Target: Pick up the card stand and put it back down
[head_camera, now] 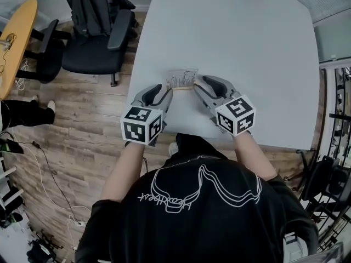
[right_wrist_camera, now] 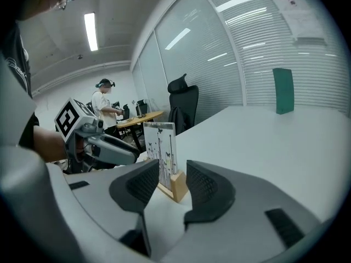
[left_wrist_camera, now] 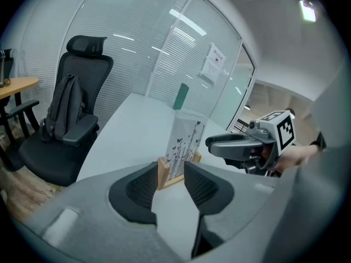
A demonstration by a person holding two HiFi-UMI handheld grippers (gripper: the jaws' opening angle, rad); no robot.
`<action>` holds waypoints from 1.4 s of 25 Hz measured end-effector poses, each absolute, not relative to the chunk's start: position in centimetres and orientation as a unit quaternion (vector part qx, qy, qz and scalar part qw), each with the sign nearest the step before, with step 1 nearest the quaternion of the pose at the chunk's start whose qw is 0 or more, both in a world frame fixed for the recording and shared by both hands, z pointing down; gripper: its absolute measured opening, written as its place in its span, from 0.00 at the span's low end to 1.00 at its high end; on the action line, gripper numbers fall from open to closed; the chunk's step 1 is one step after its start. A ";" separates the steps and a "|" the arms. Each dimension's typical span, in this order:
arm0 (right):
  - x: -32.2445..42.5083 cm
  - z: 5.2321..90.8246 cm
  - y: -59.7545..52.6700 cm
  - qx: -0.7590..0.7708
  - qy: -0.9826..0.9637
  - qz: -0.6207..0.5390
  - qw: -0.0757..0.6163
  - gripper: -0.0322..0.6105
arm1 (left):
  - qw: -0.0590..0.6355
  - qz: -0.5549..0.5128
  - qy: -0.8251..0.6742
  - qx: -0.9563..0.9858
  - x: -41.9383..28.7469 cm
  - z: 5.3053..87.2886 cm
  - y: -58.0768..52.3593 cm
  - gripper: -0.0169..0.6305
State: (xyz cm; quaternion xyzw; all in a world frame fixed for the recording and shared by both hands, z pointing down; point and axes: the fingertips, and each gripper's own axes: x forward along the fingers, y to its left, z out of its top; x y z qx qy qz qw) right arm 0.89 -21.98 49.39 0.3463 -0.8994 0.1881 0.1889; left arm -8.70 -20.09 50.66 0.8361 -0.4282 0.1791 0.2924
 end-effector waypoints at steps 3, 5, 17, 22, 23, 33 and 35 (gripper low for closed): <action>1.2 46.6 -21.2 0.351 -0.907 0.169 0.162 0.23 | 0.296 0.151 -0.430 0.839 -8.8 48.5 -19.2 0.24; 1.2 45.0 -20.5 0.351 -0.911 0.158 0.148 0.22 | 0.298 0.131 -0.433 0.841 -9.0 47.1 -18.6 0.24; -1.5 37.9 -12.4 0.296 -0.943 0.109 0.106 0.07 | 0.231 0.088 -0.394 0.885 -8.1 37.6 -11.4 0.18; -2.5 35.9 -9.4 0.268 -0.954 0.119 0.065 0.06 | 0.205 0.078 -0.386 0.896 -7.4 35.0 -8.0 0.10; -2.6 35.5 -8.8 0.261 -0.955 0.128 0.052 0.06 | 0.202 0.076 -0.384 0.897 -7.2 34.8 -7.4 0.09; -3.2 34.5 -4.5 0.231 -0.960 0.157 0.028 0.06 | 0.188 0.065 -0.377 0.905 -7.0 33.8 -3.5 0.05; -3.1 34.7 -3.9 0.234 -0.959 0.161 0.028 0.06 | 0.193 0.059 -0.375 0.905 -6.9 33.8 -2.9 0.05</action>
